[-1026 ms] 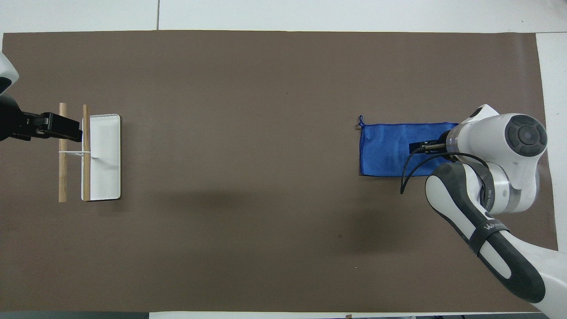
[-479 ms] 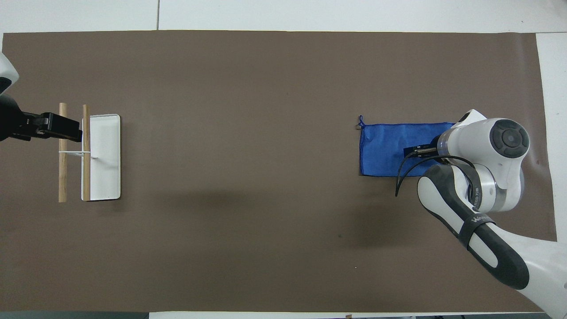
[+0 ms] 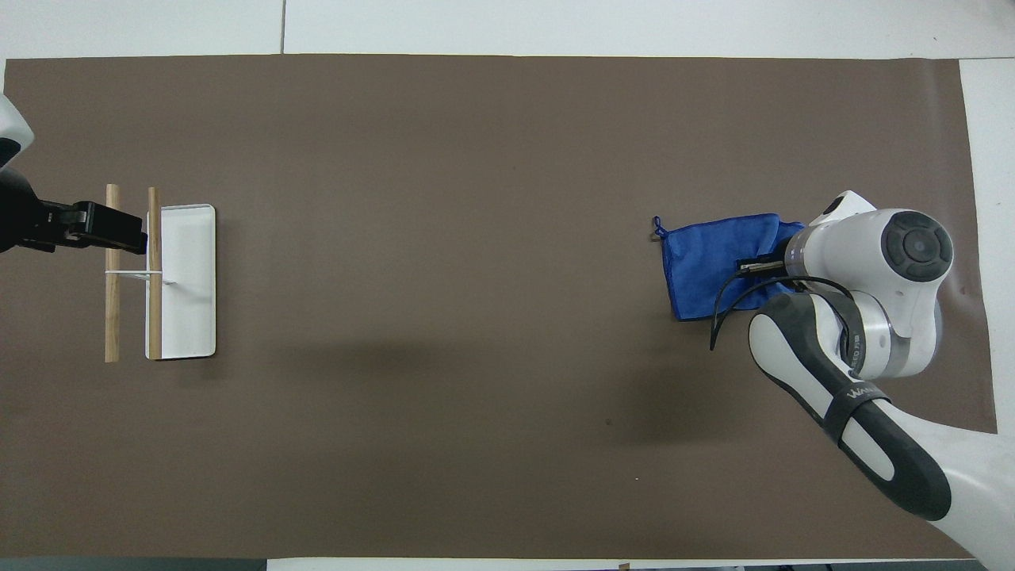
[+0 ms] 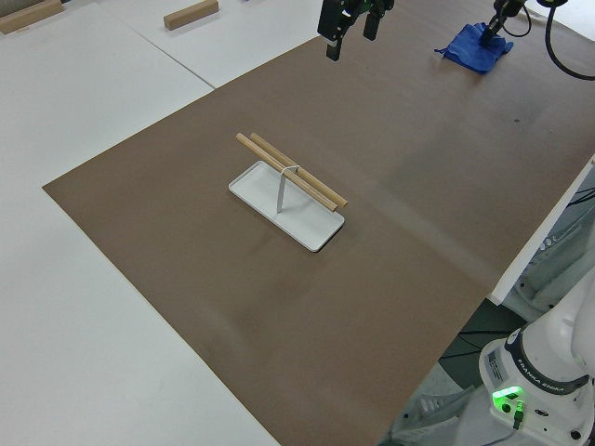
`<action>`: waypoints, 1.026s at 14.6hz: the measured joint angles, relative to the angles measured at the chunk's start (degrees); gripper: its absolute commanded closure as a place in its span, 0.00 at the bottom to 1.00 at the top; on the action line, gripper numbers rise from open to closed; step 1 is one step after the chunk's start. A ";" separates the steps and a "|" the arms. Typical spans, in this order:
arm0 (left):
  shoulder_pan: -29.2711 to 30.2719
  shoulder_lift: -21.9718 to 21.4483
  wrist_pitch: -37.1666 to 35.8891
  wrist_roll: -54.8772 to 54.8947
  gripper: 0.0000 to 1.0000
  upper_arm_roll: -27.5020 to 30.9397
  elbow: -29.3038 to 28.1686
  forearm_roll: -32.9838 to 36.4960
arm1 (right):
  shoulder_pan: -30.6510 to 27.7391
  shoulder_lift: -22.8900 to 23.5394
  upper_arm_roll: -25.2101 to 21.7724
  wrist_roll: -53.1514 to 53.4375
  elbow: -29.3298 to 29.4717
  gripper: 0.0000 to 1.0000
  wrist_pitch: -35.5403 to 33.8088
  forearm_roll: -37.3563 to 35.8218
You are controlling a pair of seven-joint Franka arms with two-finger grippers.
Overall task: Right arm passes towel to left arm to hang
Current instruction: 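Lift the towel with the right gripper while the left gripper rises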
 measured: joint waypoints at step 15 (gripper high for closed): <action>0.00 0.00 0.00 0.00 0.00 0.00 0.00 0.00 | 1.31 -2.90 9.17 23.08 30.46 1.00 -30.28 22.99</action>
